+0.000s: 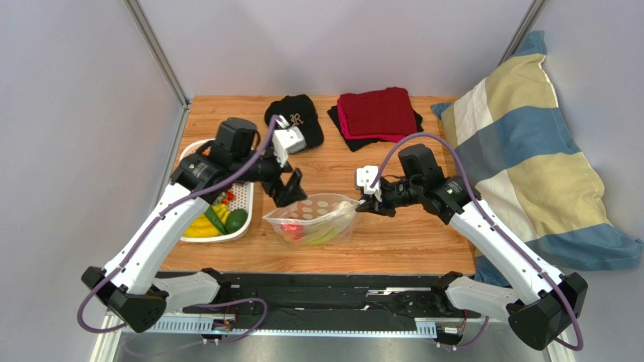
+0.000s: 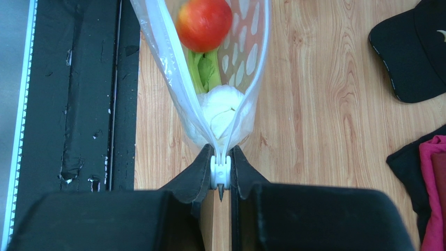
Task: Place the food in the zip-top bag and seal the zipper
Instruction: Place the fake fruit in the zipper food storage bag, then pick up the fake fruit from the bin.
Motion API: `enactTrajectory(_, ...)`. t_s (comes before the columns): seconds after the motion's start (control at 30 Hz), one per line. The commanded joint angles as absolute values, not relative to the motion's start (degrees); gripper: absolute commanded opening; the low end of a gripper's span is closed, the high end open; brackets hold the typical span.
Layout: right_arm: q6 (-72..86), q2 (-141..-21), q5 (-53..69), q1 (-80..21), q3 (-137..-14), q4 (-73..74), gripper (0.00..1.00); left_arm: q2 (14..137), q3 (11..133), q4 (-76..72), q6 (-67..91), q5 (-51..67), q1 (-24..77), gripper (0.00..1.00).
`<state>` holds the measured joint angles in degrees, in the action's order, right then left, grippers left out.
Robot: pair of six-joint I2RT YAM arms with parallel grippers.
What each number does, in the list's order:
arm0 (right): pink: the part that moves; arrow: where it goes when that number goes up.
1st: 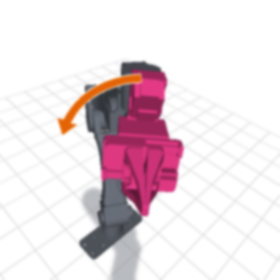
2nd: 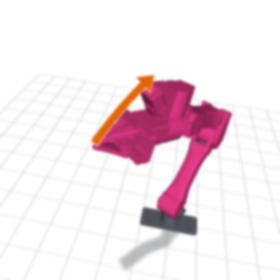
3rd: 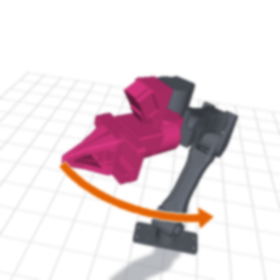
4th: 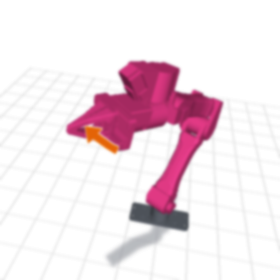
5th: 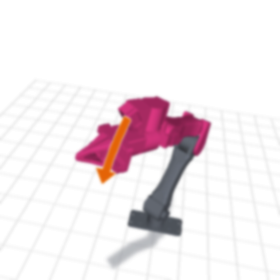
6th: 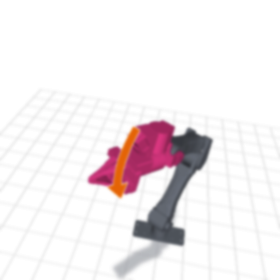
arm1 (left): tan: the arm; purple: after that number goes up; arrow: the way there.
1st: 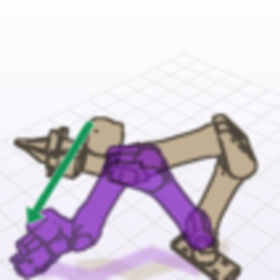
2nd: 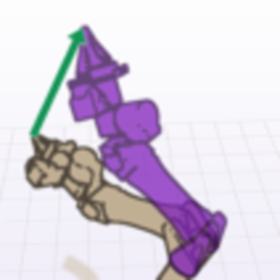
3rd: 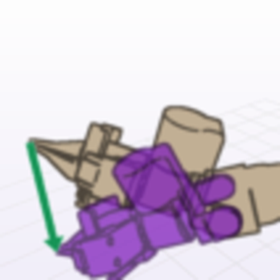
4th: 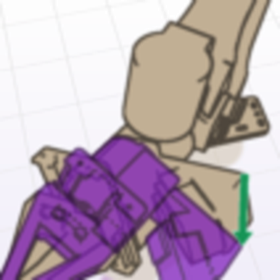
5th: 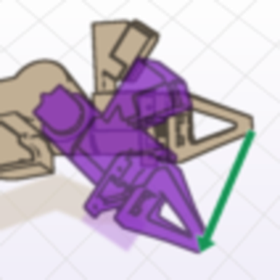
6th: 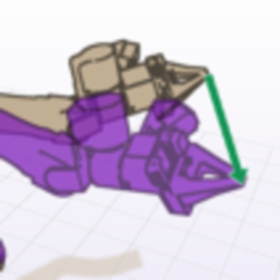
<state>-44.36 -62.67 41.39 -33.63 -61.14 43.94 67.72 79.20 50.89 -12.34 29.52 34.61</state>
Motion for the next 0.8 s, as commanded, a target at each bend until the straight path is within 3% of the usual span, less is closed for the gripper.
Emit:
enactTrajectory(0.0, -45.00, -61.87, 41.13, -34.01, -63.46, 42.80, 0.00, 63.90, 80.60, 45.97, -3.69, 28.41, 23.42, 0.99)
enactTrajectory(0.1, -45.17, -61.87, 41.22, -34.10, -63.46, 42.98, 0.00, 66.00, 79.55, 46.14, -5.62, 18.05, 18.74, 0.99)
enactTrajectory(0.23, -45.70, -62.05, 41.22, -34.10, -63.46, 42.89, 0.00, 73.27, 77.17, 45.52, -3.43, 20.31, 3.20, 0.97)
enactTrajectory(0.37, -45.70, -62.23, 41.22, -34.19, -63.63, 43.15, 0.00, 81.28, 78.31, 45.18, -4.22, 16.53, -2.26, 0.93)
enactTrajectory(0.77, -45.70, -62.14, 40.43, -34.45, -63.37, 43.42, 0.00, 101.59, 82.27, 41.14, -4.31, 15.47, -5.45, 0.89)
